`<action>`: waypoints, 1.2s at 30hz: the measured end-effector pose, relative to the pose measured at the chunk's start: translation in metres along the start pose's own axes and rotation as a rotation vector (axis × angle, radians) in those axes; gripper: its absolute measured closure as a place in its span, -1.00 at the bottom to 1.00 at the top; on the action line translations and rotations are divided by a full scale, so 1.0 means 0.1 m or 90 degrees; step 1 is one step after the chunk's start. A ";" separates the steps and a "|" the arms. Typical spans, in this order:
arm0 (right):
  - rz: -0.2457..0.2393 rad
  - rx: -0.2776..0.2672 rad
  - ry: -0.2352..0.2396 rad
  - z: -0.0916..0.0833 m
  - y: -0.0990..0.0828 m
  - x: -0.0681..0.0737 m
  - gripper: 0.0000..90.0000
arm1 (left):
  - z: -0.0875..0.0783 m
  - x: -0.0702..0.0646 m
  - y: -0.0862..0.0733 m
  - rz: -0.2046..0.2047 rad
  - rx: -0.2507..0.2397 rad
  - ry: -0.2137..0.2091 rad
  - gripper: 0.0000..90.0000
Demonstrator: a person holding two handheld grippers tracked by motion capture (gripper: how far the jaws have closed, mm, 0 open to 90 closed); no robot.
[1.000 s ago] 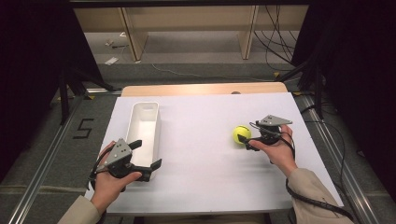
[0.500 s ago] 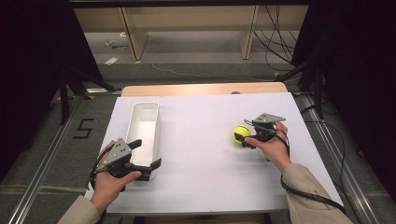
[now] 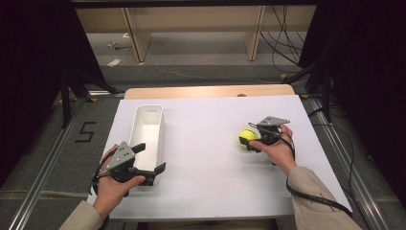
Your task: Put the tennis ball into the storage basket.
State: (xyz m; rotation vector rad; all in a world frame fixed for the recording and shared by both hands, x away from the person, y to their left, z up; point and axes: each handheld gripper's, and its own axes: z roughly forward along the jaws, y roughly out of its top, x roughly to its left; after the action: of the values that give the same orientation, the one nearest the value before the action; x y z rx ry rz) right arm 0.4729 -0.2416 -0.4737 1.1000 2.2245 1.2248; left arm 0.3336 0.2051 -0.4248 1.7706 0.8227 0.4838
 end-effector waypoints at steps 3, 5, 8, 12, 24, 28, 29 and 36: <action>-0.001 0.002 0.002 0.02 0.00 0.00 -0.88 | 0.00 0.00 0.00 0.000 0.002 -0.001 -1.00; -0.003 0.006 0.003 0.03 -0.01 0.01 -0.87 | 0.00 0.00 0.00 0.000 0.002 -0.001 -1.00; -0.004 0.012 0.004 0.05 -0.01 0.01 -0.86 | 0.00 0.00 0.00 -0.002 0.002 0.000 -1.00; -0.008 0.021 0.004 0.09 -0.02 0.02 -0.83 | 0.00 0.00 0.00 0.001 0.000 0.001 -1.00; -0.007 0.040 0.002 0.16 -0.04 0.02 -0.72 | 0.00 0.00 -0.01 -0.002 0.003 0.001 -1.00; -0.010 0.043 0.002 0.17 -0.04 0.03 -0.67 | 0.01 0.00 -0.01 -0.001 0.004 0.000 -1.00; -0.010 0.044 0.003 0.17 -0.04 0.03 -0.66 | 0.01 0.00 -0.01 -0.002 0.003 0.000 -1.00; -0.010 0.057 0.002 0.18 -0.05 0.03 -0.60 | 0.01 0.00 -0.01 -0.002 0.004 -0.001 -1.00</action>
State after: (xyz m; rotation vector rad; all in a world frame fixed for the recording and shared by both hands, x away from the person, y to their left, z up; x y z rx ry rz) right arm 0.4797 -0.2314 -0.4879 1.1128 2.3063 1.1314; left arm 0.3339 0.2049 -0.4258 1.7750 0.8270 0.4785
